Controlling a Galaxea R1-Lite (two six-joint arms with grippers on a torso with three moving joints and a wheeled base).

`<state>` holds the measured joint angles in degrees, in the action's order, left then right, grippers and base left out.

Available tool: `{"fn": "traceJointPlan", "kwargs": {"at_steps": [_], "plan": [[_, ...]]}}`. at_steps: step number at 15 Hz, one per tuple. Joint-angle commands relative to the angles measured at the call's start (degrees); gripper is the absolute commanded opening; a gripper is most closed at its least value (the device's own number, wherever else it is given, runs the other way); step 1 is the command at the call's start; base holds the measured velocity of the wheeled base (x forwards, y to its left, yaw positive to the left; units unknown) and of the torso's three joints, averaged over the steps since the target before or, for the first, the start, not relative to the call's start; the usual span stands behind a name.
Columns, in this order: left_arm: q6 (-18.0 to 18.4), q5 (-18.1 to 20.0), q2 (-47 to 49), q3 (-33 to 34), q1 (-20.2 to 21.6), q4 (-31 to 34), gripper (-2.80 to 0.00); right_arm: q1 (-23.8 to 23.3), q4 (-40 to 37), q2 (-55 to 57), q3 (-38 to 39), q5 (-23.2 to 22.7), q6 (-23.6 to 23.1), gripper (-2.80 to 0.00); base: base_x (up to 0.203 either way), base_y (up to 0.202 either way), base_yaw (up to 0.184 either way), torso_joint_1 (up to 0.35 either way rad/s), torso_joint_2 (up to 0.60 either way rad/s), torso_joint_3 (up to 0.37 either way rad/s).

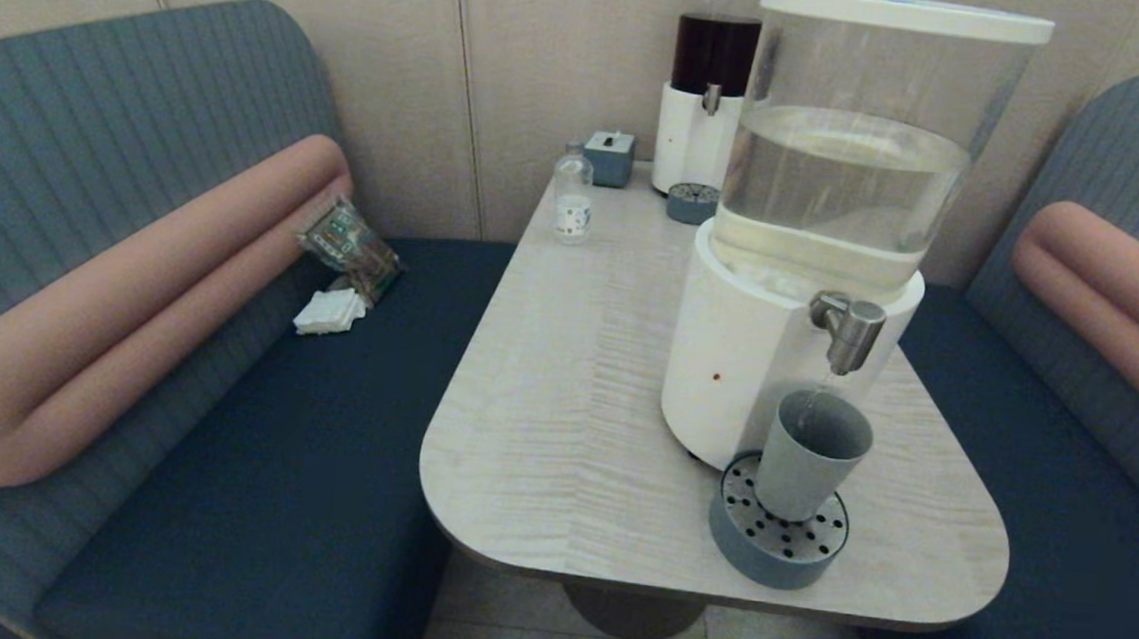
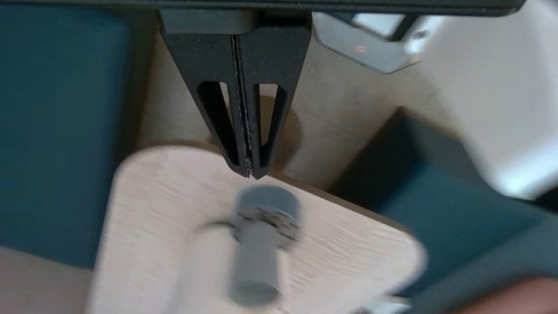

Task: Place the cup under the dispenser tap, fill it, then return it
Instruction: Turn off the faucet

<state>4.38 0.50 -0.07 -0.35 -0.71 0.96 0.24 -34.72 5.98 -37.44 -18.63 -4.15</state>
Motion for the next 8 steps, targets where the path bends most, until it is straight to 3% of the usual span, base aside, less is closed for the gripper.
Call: {"fn": "traceJointPlan", "kwargs": {"at_steps": [1, 5, 8], "plan": [[0.02, 0.03, -0.01, 0.00, 0.00, 0.00, -2.80, -0.05, 2.93, -3.96, 6.91, 2.48, 0.25, -2.80, 0.000, 0.000, 0.000, 0.000, 0.00, 0.000], [0.02, 0.03, 0.04, 0.00, 0.00, 0.00, -2.80, -0.07, 23.87, -5.57, 25.23, 9.07, 2.43, -2.80, 0.000, 0.000, 0.000, 0.000, 0.00, 0.000], [0.02, -0.01, 0.02, 0.00, 0.00, 0.00, -2.80, -0.07, 25.73, -5.88, 29.99, 10.11, 3.07, -2.80, 0.000, 0.000, 0.000, 0.000, 0.00, 0.000]]}}
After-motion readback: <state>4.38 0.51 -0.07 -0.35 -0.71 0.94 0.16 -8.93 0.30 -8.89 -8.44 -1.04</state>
